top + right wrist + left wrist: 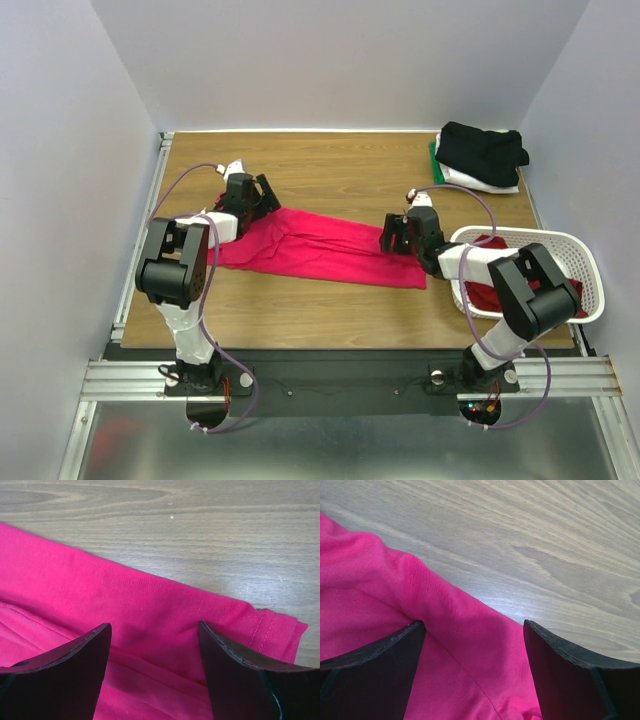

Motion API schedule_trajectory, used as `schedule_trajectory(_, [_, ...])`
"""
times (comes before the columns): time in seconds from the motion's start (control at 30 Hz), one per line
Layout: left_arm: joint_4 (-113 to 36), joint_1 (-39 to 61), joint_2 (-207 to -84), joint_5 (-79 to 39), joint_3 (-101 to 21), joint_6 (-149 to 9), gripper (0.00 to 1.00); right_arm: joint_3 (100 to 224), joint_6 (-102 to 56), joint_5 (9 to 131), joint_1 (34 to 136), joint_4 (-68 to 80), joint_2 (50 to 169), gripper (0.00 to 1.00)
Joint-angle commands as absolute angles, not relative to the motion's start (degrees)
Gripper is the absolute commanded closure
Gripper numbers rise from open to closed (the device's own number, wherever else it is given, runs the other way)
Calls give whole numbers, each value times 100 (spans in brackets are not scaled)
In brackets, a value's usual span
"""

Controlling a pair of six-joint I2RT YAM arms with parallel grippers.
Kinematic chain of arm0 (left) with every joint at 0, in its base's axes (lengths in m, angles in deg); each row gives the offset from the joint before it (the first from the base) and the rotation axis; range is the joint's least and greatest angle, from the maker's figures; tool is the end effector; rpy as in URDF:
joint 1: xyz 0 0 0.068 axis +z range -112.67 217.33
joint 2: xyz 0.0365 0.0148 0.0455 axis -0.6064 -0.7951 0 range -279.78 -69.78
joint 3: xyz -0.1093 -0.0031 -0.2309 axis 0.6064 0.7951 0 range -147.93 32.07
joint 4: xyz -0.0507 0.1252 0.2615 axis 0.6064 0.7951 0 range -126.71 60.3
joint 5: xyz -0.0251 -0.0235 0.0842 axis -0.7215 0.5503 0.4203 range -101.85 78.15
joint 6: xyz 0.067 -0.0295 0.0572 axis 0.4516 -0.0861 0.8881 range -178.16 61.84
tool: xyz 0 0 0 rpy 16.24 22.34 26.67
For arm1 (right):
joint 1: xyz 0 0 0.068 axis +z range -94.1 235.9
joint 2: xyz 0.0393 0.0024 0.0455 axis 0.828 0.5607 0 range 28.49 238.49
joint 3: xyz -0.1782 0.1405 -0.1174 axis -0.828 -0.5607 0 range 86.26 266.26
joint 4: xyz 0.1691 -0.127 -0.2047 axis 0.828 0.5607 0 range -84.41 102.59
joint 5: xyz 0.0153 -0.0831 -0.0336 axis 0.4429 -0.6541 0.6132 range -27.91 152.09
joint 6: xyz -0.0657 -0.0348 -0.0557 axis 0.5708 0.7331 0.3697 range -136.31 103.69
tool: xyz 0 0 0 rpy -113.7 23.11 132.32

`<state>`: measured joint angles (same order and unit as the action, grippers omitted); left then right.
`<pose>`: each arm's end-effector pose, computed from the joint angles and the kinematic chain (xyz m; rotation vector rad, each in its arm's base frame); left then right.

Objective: Fold and stack the t-shirts
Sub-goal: Fold the tshirt

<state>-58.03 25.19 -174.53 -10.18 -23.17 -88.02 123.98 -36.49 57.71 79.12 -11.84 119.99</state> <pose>0.4394 -0.0920 0.1033 -0.3399 2.0616 -0.4200 0.3398 0.1388 0.0760 -0.0160 2.2236 0.3367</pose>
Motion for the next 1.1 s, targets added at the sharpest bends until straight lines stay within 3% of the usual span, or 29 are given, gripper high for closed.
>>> schedule_trajectory(0.0, [-5903,2520,-17525,-1307,-2567,-8821,9,12362,-3749,5902,8051,-1295,12262,24])
schedule_trajectory(0.4, [-5684,2529,-18149,-1449,-3445,-8830,9,12195,-4179,5585,8657,-1015,12403,25])
schedule_trajectory(0.8, [-5191,2573,-19221,-1572,-5307,-8936,9,11738,-4795,5172,9307,-259,11779,25])
schedule_trajectory(1.07, [-5024,2564,-19845,-1844,-6319,-8989,8,11720,-4883,5944,9659,-354,11699,25])
